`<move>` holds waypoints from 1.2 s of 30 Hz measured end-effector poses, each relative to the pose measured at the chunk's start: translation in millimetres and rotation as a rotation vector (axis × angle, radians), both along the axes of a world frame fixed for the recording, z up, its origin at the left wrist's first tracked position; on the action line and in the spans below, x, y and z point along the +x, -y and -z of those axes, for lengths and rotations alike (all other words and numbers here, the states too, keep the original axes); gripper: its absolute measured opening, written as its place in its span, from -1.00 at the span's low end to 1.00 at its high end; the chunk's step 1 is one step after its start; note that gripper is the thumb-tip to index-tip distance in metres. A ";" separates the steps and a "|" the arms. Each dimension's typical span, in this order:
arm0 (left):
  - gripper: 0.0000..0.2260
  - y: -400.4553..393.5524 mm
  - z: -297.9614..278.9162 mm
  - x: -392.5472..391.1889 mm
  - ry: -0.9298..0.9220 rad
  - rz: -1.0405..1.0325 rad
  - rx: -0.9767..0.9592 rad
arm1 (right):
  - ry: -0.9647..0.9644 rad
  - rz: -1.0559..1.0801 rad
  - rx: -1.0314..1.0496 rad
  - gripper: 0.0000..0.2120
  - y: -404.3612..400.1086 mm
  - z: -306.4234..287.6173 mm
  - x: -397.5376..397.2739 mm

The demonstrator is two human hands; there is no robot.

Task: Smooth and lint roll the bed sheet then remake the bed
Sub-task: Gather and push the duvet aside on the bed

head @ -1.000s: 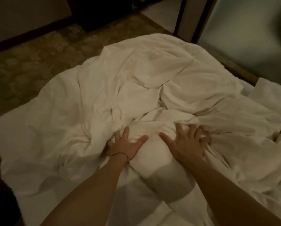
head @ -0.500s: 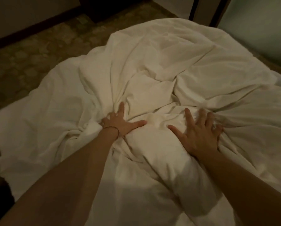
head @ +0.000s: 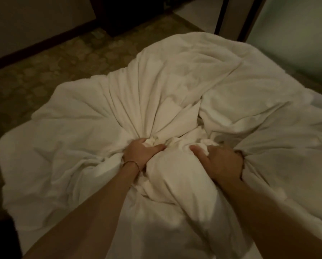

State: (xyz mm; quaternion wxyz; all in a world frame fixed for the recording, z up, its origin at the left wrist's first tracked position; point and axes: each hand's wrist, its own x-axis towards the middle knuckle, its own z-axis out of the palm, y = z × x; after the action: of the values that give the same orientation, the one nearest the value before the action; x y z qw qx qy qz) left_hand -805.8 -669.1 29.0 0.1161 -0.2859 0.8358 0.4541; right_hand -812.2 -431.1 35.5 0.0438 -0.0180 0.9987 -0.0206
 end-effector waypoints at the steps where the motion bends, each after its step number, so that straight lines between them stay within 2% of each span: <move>1: -0.59 -6.4 -10.2 7.2 -0.030 -0.072 0.088 | -0.016 0.015 -0.024 -0.13 2.6 -10.4 7.9; 3: -0.62 -20.0 -35.7 19.8 -0.101 -0.196 0.239 | -0.045 0.044 -0.106 -0.15 7.4 -37.0 25.6; 5: -0.73 -34.4 -70.2 29.4 -0.184 -0.253 0.318 | -0.051 0.098 -0.282 -0.28 8.9 -68.0 41.6; 8: -0.91 -52.7 -135.9 44.8 -0.307 -0.204 0.340 | -0.037 0.222 -0.476 -0.38 9.5 -120.0 57.6; 11: -0.88 -62.1 -206.2 59.4 -0.411 -0.080 0.322 | -0.172 0.355 -0.679 -0.30 8.2 -178.8 72.2; 13: -0.87 -60.1 -257.2 66.6 -0.490 -0.022 0.304 | -0.257 0.410 -0.841 -0.32 9.7 -219.3 77.7; 17: -0.77 -42.6 -351.7 83.2 -0.635 0.091 0.280 | -0.338 0.382 -1.065 -0.36 25.7 -304.4 84.5; 19: -0.72 -27.5 -379.8 95.5 -0.647 0.136 0.259 | -0.311 0.320 -1.104 -0.37 39.5 -337.2 91.8; 21: -0.75 -11.8 -394.1 100.1 -0.662 0.168 0.220 | -0.283 0.254 -1.088 -0.31 54.0 -356.3 94.7; 24: -0.86 10.2 -394.1 95.0 -0.617 0.174 0.146 | -0.241 0.209 -0.969 -0.30 76.7 -355.5 83.6; 26: -0.87 25.0 -382.6 90.1 -0.583 0.182 0.176 | -0.220 0.209 -0.904 -0.28 90.9 -340.0 66.4; 27: -0.80 31.0 -373.5 88.9 -0.552 0.196 0.214 | -0.207 0.217 -0.875 -0.27 97.5 -329.1 58.5; 29: -0.39 41.1 -348.5 88.3 -0.476 0.253 0.177 | -0.164 0.241 -0.810 -0.27 109.5 -300.1 43.4; 31: 0.10 42.8 -319.4 88.0 -0.334 0.364 -0.008 | -0.127 0.292 -0.766 -0.26 120.7 -266.1 30.4; 32: 0.27 41.7 -303.3 86.6 -0.250 0.413 -0.113 | -0.117 0.319 -0.762 -0.26 127.5 -248.8 24.4; 34: 0.41 36.3 -268.6 79.2 -0.152 0.471 -0.317 | -0.111 0.330 -0.786 -0.27 138.4 -216.1 13.6; 36: 0.43 36.8 -231.1 64.6 -0.099 0.474 -0.432 | -0.076 0.316 -0.898 -0.31 142.1 -190.1 2.0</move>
State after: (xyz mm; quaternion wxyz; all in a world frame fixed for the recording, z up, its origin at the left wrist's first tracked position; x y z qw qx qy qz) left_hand -741.2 -705.9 260.2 0.1144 -0.0788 0.9608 0.2399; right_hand -810.2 -573.2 225.6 -0.0083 0.1160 0.8824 -0.4560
